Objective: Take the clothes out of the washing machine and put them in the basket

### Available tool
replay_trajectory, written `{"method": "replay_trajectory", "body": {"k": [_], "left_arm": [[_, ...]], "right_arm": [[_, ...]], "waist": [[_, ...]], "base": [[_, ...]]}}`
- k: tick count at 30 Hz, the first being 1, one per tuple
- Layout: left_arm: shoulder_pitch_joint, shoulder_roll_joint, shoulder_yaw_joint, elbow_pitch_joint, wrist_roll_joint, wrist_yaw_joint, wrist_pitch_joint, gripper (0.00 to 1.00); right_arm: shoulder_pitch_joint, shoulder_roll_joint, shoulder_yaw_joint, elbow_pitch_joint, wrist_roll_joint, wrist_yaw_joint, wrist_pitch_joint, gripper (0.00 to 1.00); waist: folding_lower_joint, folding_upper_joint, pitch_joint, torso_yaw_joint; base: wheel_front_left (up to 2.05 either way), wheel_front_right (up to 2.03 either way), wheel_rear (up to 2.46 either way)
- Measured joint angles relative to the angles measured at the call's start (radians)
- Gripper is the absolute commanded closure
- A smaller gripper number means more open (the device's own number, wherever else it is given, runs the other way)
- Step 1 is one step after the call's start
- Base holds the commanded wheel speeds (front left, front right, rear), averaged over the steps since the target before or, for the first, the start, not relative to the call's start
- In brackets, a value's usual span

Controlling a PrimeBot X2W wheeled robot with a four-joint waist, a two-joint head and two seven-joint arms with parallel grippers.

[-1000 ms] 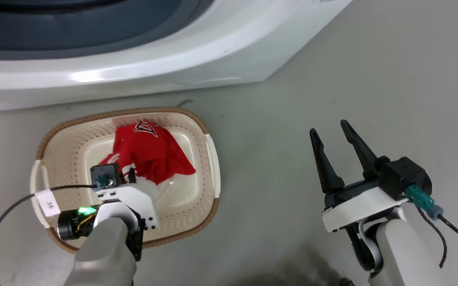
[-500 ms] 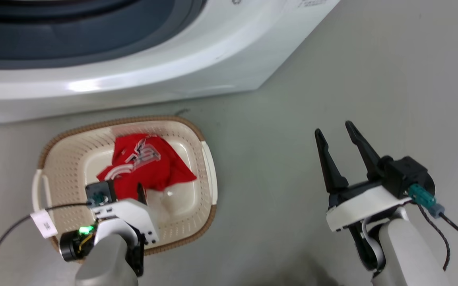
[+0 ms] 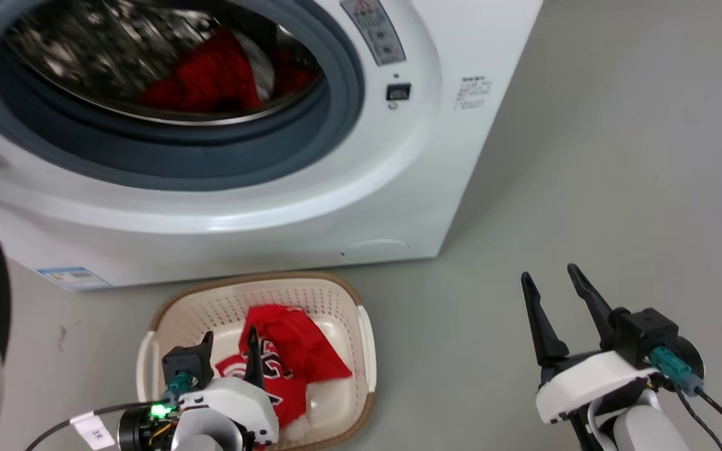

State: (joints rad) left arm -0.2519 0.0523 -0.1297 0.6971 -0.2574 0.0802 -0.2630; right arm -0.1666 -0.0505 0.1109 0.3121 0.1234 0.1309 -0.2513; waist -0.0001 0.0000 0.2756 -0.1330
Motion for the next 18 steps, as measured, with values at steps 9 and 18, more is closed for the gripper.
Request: {"method": "replay_trajectory", "body": {"k": [9,18], "left_arm": [[0.100,-0.002,-0.017,-0.318,0.035,0.044,0.000,0.00],[0.071,-0.002,-0.018,-0.435,0.081,0.059,0.000,0.00]], "right_arm": [[0.070,0.000,-0.035,-0.060,-0.022,0.000,0.033,0.00],[0.107,0.000,-0.050,-0.136,-0.035,0.000,0.071,0.00]], "waist": [[-0.0001,0.0001,-0.115,0.057],[-0.0001,0.0000,-0.154,0.073]], "base": [[0.00,0.00,0.00],[0.00,0.00,0.00]]}}
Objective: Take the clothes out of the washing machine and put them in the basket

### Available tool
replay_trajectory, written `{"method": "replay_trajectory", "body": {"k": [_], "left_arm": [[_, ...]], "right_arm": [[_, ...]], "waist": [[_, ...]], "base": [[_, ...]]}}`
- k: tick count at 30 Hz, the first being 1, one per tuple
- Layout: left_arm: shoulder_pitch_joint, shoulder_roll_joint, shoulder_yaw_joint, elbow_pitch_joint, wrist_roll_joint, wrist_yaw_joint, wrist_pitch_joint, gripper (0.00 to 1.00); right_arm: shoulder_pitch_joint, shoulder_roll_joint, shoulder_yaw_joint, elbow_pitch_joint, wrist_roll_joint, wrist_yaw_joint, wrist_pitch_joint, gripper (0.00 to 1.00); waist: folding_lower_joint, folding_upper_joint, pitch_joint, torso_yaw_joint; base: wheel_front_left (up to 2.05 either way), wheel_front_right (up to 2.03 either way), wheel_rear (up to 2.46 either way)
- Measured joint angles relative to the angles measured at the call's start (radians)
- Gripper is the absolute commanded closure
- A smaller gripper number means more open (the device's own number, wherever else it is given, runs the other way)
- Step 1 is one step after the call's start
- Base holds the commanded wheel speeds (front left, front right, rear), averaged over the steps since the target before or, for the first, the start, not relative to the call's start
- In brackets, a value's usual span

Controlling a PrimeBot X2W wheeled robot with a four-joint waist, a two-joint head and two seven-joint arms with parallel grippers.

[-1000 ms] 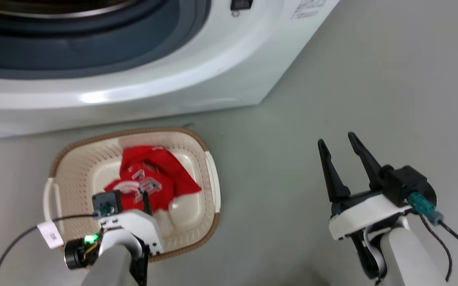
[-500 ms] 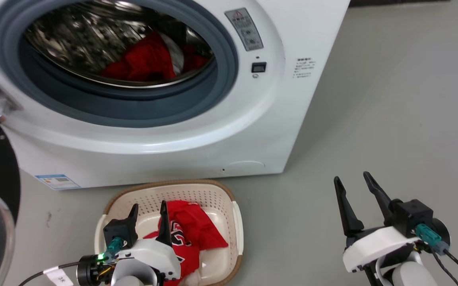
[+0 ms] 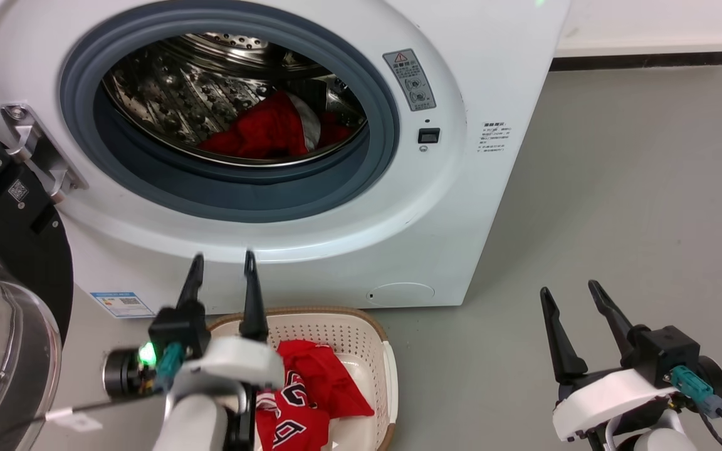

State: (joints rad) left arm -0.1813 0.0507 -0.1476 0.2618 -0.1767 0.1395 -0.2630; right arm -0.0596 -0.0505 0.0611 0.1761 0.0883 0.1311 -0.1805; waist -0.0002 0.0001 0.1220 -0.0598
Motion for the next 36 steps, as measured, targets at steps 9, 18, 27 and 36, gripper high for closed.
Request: {"method": "replay_trajectory", "body": {"k": [9,18,27,36], "left_arm": [[-0.285,0.004,0.040,0.157,0.029,-0.040,0.000,0.00],[-0.586,0.062,0.062,0.433,0.056,-0.060,0.000,0.00],[-0.871,0.164,0.068,0.678,0.069,-0.069,0.063,0.00],[-1.115,0.274,0.050,0.827,0.086,-0.110,0.245,0.00]], "right_arm": [[-0.020,0.000,0.039,-0.046,0.001,0.000,0.015,0.00],[-0.088,0.000,0.071,-0.043,0.036,0.000,-0.011,0.00],[-0.157,0.000,0.123,0.007,0.091,0.000,-0.057,0.00],[-0.216,-0.001,0.182,0.052,0.164,0.000,-0.080,0.00]], "waist": [[0.0001,0.0000,0.078,-0.027],[0.0003,0.0000,0.212,-0.096],[0.0004,0.0000,0.366,-0.183],[0.0004,0.0000,0.506,-0.277]], "base": [[0.00,0.00,0.00],[0.00,0.00,0.00],[0.00,0.00,0.00],[0.00,0.00,0.00]]}}
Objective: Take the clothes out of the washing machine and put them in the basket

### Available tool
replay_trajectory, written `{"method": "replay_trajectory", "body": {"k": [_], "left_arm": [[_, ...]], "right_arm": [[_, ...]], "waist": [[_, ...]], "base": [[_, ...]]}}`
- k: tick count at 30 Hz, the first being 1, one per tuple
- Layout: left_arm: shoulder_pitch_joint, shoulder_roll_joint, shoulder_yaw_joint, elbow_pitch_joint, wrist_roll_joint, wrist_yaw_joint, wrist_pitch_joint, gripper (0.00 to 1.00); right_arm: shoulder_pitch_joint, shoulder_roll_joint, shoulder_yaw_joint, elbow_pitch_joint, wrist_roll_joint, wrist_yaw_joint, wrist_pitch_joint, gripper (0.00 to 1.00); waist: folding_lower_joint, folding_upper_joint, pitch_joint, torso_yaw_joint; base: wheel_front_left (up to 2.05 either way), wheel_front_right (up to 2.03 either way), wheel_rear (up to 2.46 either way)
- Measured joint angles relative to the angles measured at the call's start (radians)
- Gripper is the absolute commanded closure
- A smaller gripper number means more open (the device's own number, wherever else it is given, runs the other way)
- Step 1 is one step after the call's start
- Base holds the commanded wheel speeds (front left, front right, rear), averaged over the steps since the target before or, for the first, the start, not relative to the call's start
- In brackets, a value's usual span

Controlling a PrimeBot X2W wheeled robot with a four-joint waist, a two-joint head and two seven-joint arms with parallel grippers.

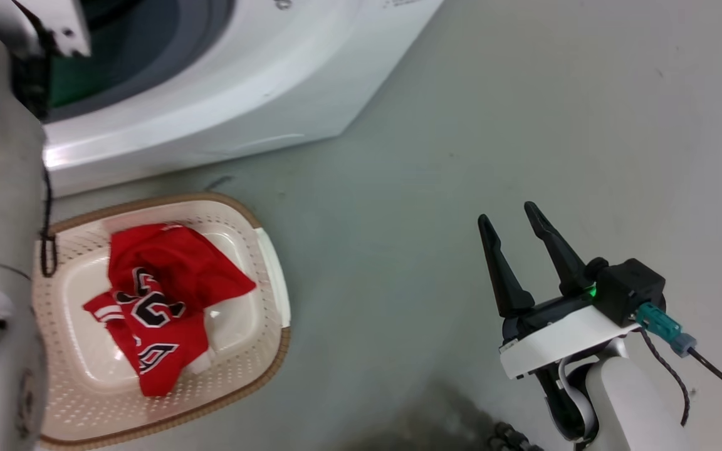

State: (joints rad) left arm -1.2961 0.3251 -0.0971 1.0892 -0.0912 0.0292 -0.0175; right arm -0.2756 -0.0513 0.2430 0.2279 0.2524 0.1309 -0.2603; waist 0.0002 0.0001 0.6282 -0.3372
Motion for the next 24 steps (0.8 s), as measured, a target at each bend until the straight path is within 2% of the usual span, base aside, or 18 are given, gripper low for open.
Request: {"method": "replay_trajectory", "body": {"k": [9,14,19,20,21,22,23,24], "left_arm": [[-0.210,0.100,-0.029,0.073,0.025,-0.017,0.282,0.00],[-0.286,0.121,-0.035,0.103,0.025,-0.016,0.461,0.00],[-0.313,0.133,-0.040,0.104,0.017,-0.004,0.578,0.00],[-0.313,0.133,-0.035,0.104,0.011,0.003,0.599,0.23],[-0.313,0.133,-0.034,0.101,0.006,0.010,0.612,0.58],[-0.313,0.133,-0.034,0.095,0.006,0.016,0.621,0.87],[-0.311,0.132,-0.032,0.090,0.004,0.023,0.631,1.00],[-0.308,0.133,-0.033,0.083,0.000,0.030,0.644,1.00]], "right_arm": [[-0.024,0.000,0.035,-0.024,0.059,0.000,-0.003,0.00],[-0.024,0.000,0.051,-0.030,0.078,0.000,-0.003,0.00],[-0.025,0.000,0.068,-0.034,0.092,0.000,-0.003,0.00],[-0.026,0.000,0.071,-0.034,0.093,0.000,-0.003,0.00],[-0.026,0.000,0.074,-0.034,0.093,0.000,-0.003,0.00],[-0.027,0.000,0.077,-0.034,0.095,0.000,-0.003,0.00],[-0.027,0.000,0.079,-0.034,0.098,0.000,-0.003,0.00],[-0.027,0.000,0.082,-0.034,0.100,0.000,-0.003,0.00]], "waist": [[0.0000,0.0000,0.113,-0.078],[0.0000,0.0000,0.151,-0.110],[-0.0001,0.0000,0.165,-0.127],[-0.0001,0.0000,0.165,-0.130],[-0.0001,0.0000,0.164,-0.131],[-0.0001,0.0000,0.164,-0.133],[-0.0001,0.0000,0.163,-0.134],[-0.0001,0.0000,0.162,-0.136]], "base": [[0.00,0.00,0.00],[0.00,0.00,0.00],[0.00,0.00,0.00],[0.00,0.00,0.00],[0.00,0.00,0.00],[0.00,0.00,0.00],[0.00,0.00,0.00],[0.00,0.00,0.00]]}}
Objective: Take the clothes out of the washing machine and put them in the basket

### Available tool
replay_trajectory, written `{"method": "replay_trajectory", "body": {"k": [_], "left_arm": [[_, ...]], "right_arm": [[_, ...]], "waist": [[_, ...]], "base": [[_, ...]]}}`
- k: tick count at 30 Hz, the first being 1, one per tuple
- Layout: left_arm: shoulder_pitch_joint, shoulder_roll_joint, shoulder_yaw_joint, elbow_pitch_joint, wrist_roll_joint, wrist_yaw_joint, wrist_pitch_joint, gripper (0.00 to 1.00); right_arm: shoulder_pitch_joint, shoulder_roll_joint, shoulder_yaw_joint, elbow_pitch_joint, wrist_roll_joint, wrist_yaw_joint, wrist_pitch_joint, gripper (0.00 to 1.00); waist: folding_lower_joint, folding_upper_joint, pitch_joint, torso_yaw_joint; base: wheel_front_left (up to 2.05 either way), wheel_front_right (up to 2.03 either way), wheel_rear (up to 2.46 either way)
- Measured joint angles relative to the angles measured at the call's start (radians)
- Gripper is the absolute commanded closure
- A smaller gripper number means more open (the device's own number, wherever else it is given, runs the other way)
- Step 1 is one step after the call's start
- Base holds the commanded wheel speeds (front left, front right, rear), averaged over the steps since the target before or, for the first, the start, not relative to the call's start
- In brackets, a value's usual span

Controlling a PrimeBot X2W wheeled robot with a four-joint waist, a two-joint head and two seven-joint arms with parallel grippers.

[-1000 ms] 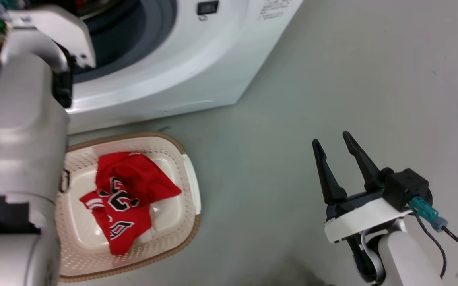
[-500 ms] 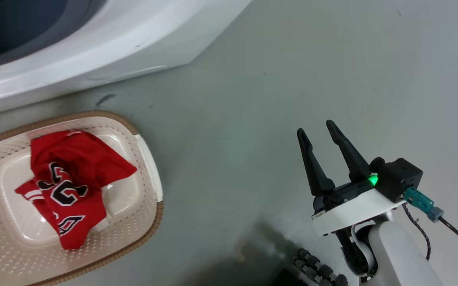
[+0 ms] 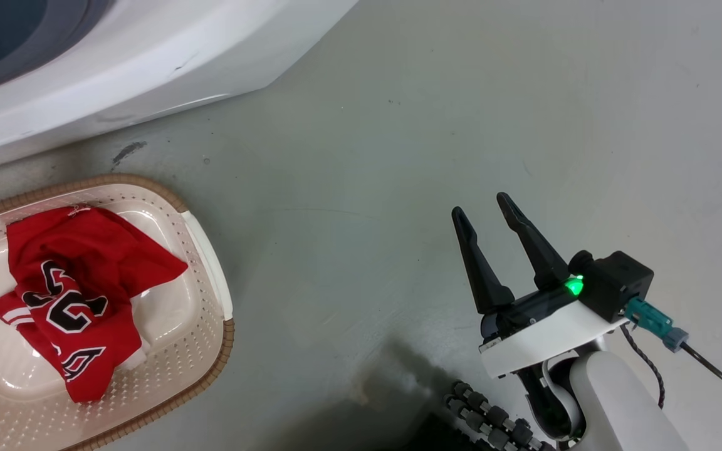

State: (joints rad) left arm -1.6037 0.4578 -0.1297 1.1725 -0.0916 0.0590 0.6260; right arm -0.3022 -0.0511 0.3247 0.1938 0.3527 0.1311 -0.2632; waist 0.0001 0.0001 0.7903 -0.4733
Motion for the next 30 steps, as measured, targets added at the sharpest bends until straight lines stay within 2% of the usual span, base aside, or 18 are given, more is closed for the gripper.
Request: {"method": "replay_trajectory", "body": {"k": [5,10,13,15,21,22,30], "left_arm": [[0.039,0.007,0.000,-0.054,-0.002,0.031,0.022,1.00],[0.110,0.023,-0.005,-0.168,-0.001,0.057,-0.064,1.00],[0.180,0.035,-0.002,-0.235,-0.005,0.064,-0.162,1.00],[0.269,0.028,0.005,-0.282,-0.021,0.070,-0.272,1.00],[0.445,-0.004,0.019,-0.305,-0.060,0.071,-0.493,1.00],[0.529,-0.028,0.036,-0.296,-0.091,0.063,-0.598,1.00],[0.716,-0.093,0.060,-0.254,-0.150,0.036,-0.816,1.00]], "right_arm": [[-0.001,0.000,0.004,0.004,0.003,0.000,0.000,0.00],[-0.002,0.000,-0.004,0.012,0.004,0.000,0.000,0.00],[-0.004,0.001,-0.014,0.018,-0.004,0.000,0.000,0.00],[-0.004,0.001,-0.028,0.027,-0.019,0.000,0.000,0.00],[0.020,0.001,-0.051,0.054,-0.057,0.000,0.000,0.00],[0.048,0.001,-0.063,0.073,-0.080,0.000,0.000,0.00],[0.122,0.001,-0.100,0.110,-0.120,0.000,0.000,0.00]], "waist": [[0.0000,0.0000,-0.010,-0.008],[0.0000,0.0000,-0.035,-0.006],[0.0000,0.0000,-0.064,0.001],[0.0000,0.0000,-0.105,0.012],[-0.0001,0.0000,-0.219,0.040],[-0.0001,-0.0001,-0.289,0.054],[-0.0002,0.0000,-0.479,0.102]], "base": [[0.00,0.00,0.00],[0.00,0.00,0.00],[0.00,0.00,0.00],[0.00,0.00,0.00],[0.00,0.00,0.00],[0.00,0.00,0.00],[0.00,0.00,0.00]]}}
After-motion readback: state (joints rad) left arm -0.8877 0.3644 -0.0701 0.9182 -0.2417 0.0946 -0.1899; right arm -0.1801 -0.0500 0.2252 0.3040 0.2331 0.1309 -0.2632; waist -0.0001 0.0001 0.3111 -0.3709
